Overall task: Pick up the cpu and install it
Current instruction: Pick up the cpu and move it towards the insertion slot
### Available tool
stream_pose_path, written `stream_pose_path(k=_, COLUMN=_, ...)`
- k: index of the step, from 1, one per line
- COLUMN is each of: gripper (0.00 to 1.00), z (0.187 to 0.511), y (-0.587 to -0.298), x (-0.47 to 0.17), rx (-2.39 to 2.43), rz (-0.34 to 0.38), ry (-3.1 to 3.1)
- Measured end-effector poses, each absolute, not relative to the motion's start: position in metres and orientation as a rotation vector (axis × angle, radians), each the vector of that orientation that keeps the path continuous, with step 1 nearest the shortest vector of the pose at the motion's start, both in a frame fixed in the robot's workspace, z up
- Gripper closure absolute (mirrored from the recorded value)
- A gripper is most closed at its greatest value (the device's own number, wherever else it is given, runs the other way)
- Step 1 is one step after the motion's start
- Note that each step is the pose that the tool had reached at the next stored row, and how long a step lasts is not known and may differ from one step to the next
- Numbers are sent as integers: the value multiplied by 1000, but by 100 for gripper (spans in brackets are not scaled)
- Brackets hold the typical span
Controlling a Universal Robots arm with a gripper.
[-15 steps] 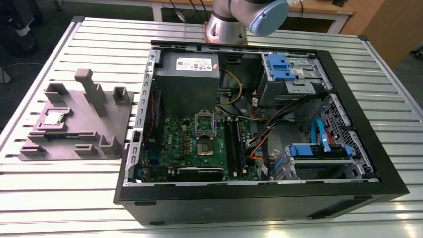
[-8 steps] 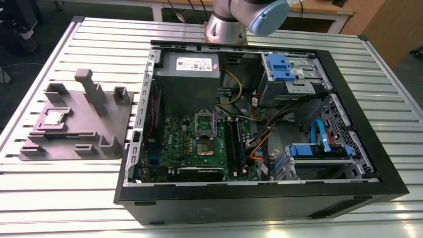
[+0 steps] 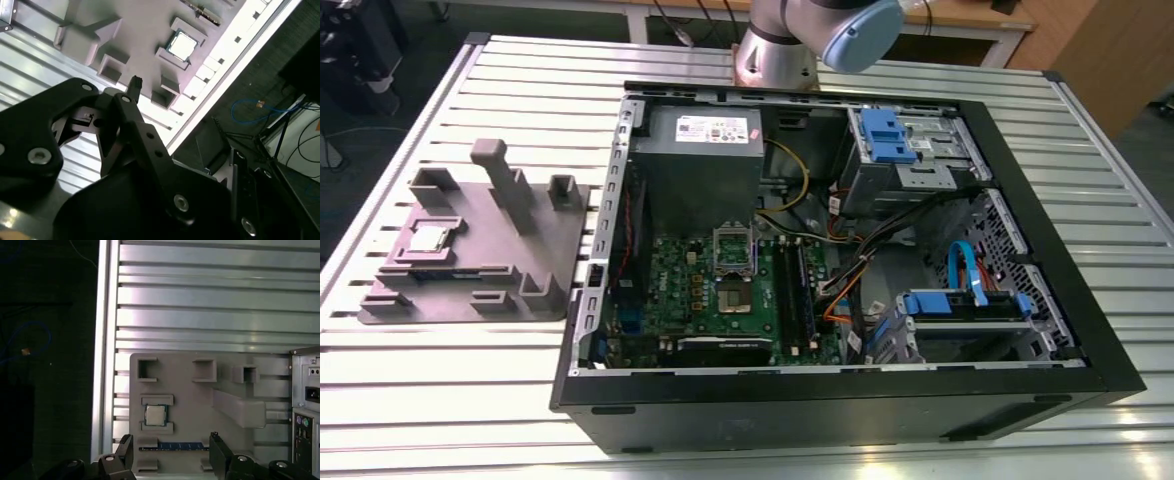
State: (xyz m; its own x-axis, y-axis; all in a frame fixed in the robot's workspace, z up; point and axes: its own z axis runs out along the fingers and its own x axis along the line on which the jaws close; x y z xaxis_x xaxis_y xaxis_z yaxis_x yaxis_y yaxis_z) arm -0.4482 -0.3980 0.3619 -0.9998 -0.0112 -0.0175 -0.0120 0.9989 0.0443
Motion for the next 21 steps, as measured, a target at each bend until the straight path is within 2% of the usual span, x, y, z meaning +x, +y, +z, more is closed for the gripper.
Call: stream_pose_path(k=21, gripper=29, z=345, y=-399, x=-451, rx=-18, rz=70, ry=3136)
